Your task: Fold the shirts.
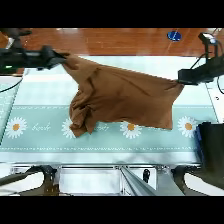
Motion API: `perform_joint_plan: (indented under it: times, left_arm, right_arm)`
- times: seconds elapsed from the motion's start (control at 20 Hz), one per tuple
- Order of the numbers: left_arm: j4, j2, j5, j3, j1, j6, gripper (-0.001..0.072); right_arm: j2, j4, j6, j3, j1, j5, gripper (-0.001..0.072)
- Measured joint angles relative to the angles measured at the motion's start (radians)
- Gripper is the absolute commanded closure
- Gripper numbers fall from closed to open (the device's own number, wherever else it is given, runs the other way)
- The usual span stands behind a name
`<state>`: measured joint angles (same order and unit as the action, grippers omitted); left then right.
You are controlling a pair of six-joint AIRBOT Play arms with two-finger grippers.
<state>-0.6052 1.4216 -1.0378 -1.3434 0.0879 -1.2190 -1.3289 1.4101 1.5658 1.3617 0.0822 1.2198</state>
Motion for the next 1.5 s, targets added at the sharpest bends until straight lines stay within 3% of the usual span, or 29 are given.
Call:
perform_joint_plan:
  times: [0.2,0.25,0.3,0.35,0.65,0.9,1.1,1.3,1.5]
  left_arm:
    - [0.11,0.234,0.02,-0.129,-0.044,0.001,0.068]
    - [0.138,0.272,0.022,-0.149,-0.053,0.002,0.0557]
    - [0.164,0.304,0.024,-0.166,-0.064,0.003,0.0271]
    - [0.186,0.325,0.025,-0.177,-0.073,0.003,0.0198]
    - [0.2,0.358,-0.142,-0.228,-0.015,-0.051,0.0199]
    - [-0.105,0.191,-0.329,-0.106,0.123,-0.116,0.0199]
    - [-0.192,-0.058,-0.252,0.298,0.227,-0.101,0.02]
    - [-0.062,-0.186,-0.21,0.658,0.307,-0.029,0.02]
    - [0.038,-0.216,-0.137,0.834,0.33,0.024,0.0201]
  right_arm:
    - [-0.178,-0.202,0.016,0.093,0.105,-0.148,0.069]
    - [-0.21,-0.252,0.017,0.108,0.122,-0.175,0.063]
    - [-0.235,-0.291,0.016,0.118,0.133,-0.194,0.041]
    - [-0.257,-0.325,0.012,0.126,0.143,-0.211,0.0299]
    - [-0.274,-0.42,-0.045,0.142,0.21,-0.132,0.0297]
    - [-0.095,-0.273,-0.08,0.013,0.325,-0.013,0.0298]
    - [0.14,-0.286,-0.079,-0.324,0.407,-0.083,0.0297]
    - [0.322,-0.473,-0.163,-0.608,0.417,-0.122,0.0298]
    - [0.422,-0.573,-0.207,-0.725,0.373,-0.123,0.0298]
